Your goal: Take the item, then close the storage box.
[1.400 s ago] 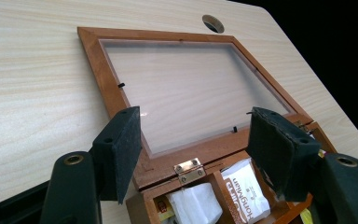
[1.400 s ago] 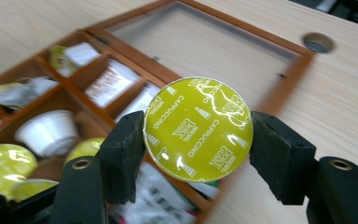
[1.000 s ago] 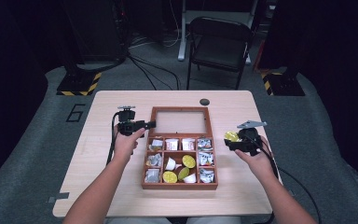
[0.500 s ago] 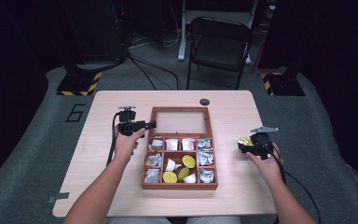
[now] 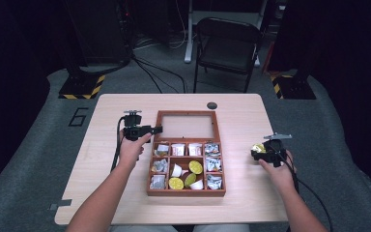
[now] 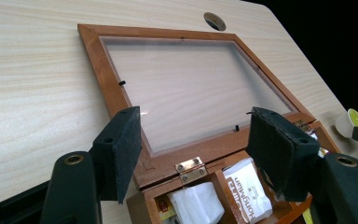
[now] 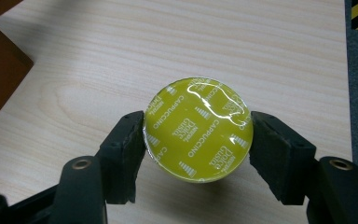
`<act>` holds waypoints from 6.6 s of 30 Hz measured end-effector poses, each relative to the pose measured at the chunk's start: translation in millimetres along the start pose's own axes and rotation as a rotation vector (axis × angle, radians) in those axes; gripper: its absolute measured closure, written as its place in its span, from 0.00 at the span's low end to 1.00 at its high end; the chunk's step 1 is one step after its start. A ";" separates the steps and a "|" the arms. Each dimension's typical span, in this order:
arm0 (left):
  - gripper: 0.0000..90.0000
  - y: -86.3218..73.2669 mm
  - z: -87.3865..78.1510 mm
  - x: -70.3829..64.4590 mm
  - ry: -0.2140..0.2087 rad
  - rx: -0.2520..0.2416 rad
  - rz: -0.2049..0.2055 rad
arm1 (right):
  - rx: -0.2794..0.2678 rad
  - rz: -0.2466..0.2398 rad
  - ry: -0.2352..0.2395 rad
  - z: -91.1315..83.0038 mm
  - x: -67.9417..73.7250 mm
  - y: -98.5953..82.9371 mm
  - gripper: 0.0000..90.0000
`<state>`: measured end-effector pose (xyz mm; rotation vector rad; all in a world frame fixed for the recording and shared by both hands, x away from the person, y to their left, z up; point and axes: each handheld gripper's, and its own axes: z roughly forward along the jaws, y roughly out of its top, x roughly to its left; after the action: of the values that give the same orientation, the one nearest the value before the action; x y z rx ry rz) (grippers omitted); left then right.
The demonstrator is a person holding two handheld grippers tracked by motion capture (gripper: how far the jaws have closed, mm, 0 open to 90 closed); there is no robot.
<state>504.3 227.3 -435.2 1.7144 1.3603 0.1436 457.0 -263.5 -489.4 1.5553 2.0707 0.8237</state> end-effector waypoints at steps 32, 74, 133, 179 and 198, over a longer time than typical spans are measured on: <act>0.39 0.8 -2.6 1.8 0.005 -0.004 -0.004 | -0.029 -0.003 0.006 -8.5 5.2 8.6 0.30; 0.40 -0.1 9.6 4.9 0.008 0.012 -0.007 | -0.106 -0.124 0.198 -19.0 105.0 93.1 0.46; 0.39 -11.4 58.7 28.2 0.043 0.104 -0.073 | 0.051 0.031 0.246 62.3 110.5 105.9 0.40; 0.31 -15.9 69.2 30.1 0.016 0.124 -0.086 | 0.108 0.122 0.294 84.7 100.3 100.5 0.33; 0.30 -16.1 69.9 30.2 0.013 0.128 -0.081 | 0.110 0.156 0.324 90.8 96.9 99.6 0.30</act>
<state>545.3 211.8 -499.6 1.7630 1.4728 0.0222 558.5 -132.2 -487.0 1.7579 2.2723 1.0979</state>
